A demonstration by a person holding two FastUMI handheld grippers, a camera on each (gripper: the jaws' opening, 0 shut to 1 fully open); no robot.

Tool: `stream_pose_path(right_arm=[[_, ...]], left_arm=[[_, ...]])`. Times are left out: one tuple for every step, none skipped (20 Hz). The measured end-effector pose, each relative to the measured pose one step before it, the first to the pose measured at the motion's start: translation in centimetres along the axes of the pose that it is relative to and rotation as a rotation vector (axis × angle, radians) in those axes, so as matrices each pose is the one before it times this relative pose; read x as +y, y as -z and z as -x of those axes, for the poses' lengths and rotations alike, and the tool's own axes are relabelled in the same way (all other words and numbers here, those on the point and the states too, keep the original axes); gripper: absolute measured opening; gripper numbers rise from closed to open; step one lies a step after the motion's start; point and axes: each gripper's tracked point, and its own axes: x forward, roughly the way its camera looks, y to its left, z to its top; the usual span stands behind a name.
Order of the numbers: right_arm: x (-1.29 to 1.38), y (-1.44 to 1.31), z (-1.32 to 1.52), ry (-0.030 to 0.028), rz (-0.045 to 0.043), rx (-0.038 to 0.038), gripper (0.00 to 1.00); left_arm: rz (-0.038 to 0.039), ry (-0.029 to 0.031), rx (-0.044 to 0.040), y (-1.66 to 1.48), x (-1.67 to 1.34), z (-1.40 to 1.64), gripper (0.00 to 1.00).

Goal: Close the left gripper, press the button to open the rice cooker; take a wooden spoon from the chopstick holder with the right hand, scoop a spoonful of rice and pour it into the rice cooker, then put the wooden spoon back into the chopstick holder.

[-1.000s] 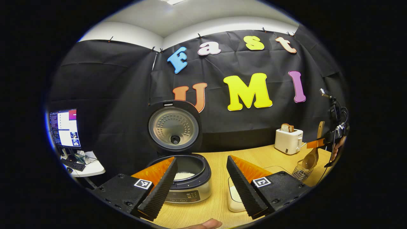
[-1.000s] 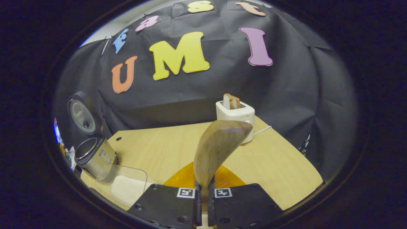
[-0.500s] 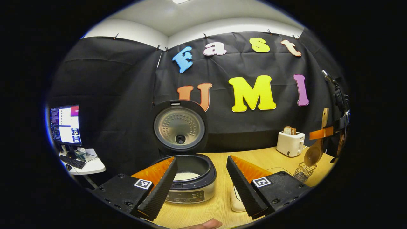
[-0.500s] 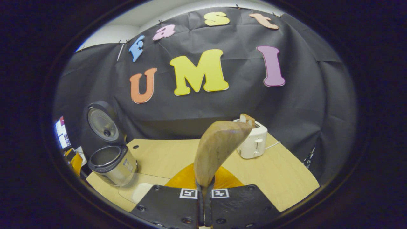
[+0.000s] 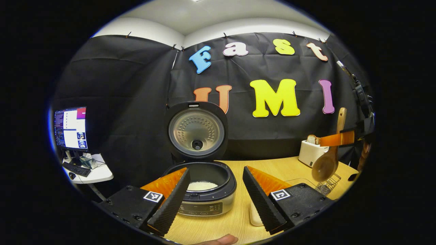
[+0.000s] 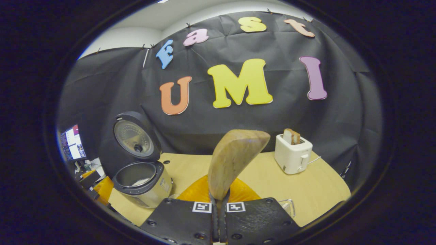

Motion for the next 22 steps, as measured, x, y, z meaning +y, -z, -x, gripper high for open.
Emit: stream_pose_path(right_arm=[[0.892,0.803,-0.941,-0.01221,-0.00555,0.00869,0.01],[0.493,0.934,-0.891,-0.00151,-0.0007,0.01267,0.01],[0.068,1.156,-0.858,0.01317,0.00137,0.01567,0.01],[-0.057,1.13,-0.862,0.01763,0.00422,0.01598,0.01],[-0.123,1.265,-0.952,0.02026,0.00913,0.02156,0.01],[-0.345,1.188,-0.82,0.02531,0.01148,0.0254,0.01],[-0.15,1.123,-0.747,0.01801,0.007,0.02235,0.01],[-0.038,0.705,-0.701,0.00387,-0.00191,0.01344,0.0],[-0.139,0.673,-0.648,0.00448,-0.00593,0.01371,0.01],[-0.401,0.568,-0.616,0.00974,-0.00622,0.01404,0.01],[-0.585,0.343,-0.412,0.01776,-0.00103,0.0057,0.03],[-0.723,0.122,-0.371,0.03191,0.0118,0.00267,0.01],[-0.811,0.038,-0.476,0.04092,0.01551,-0.00016,0.01],[-0.484,0.037,-0.515,0.03489,0.01232,0.00448,0.0],[0.34,0.339,-0.383,0.00406,0.0043,0.01615,0.01],[0.129,0.1,-0.336,0.01292,0.00665,0.01398,0.01],[0.144,-0.136,-0.132,0.01671,0.00735,0.00021,0.01],[0.137,-0.045,-0.014,0.01997,0.01483,0.00247,0.02],[0.203,-0.048,-0.03,0.02226,0.01879,-0.00081,0.01],[0.268,-0.032,-0.072,0.02198,0.01915,-0.00204,0.01],[0.421,0.049,-0.03,0.01617,0.01569,-0.0007,0.02],[0.587,0.028,-0.021,0.00465,0.00919,0.00141,0.01]], left_arm=[[-0.00375,0.00237,-0.00265,-0.011,-0.251,-0.137,0.99],[-0.01002,0.00047,0.00297,0.044,-0.143,-0.029,0.99],[-0.01297,-0.00276,0.00206,0.065,-0.102,-0.058,0.98],[-0.01403,-0.00288,0.0014,0.127,-0.059,0.017,0.98],[-0.01167,-0.00316,0.00186,0.094,-0.059,-0.022,0.98],[-0.01037,-0.00073,-0.00362,-0.011,-0.029,-0.025,0.98],[-0.0142,0.00053,-0.00618,-0.129,-0.105,-0.067,0.98],[-0.01452,-0.00207,-0.00341,-0.023,0.124,-0.07,0.98],[-0.01261,-0.00573,-0.00238,0.128,0.291,-0.033,0.98],[-0.00832,-0.01011,0.00126,0.095,0.394,-0.042,0.98],[-0.00303,-0.01041,0.00435,0.193,0.423,-0.068,0.98],[0.00135,-0.0096,0.00474,0.162,0.394,-0.066,0.99],[0.00517,-0.00877,0.00653,0.144,0.234,-0.076,0.99],[0.00333,-0.00432,0.00399,0.085,0.138,0.011,0.99],[0.00163,-0.00051,0.00183,-0.06,-0.022,-0.036,0.99],[0.001,0.00216,0.00064,-0.071,-0.1,-0.048,0.99],[0.0002,0.00148,-0.00113,-0.038,-0.037,0.023,0.99],[-0.00133,-0.00093,-0.00309,-0.15,0.007,0.048,0.99],[-0.00193,-0.00201,-0.00078,0.082,0.131,0.03,0.99],[-0.00065,-0.00214,0.00317,0.096,0.121,-0.052,0.98],[0.00025,-0.00273,0.00382,0.093,0.109,0.021,0.99],[-0.00019,-0.00392,0.00356,0.068,0.196,-0.044,0.98]])
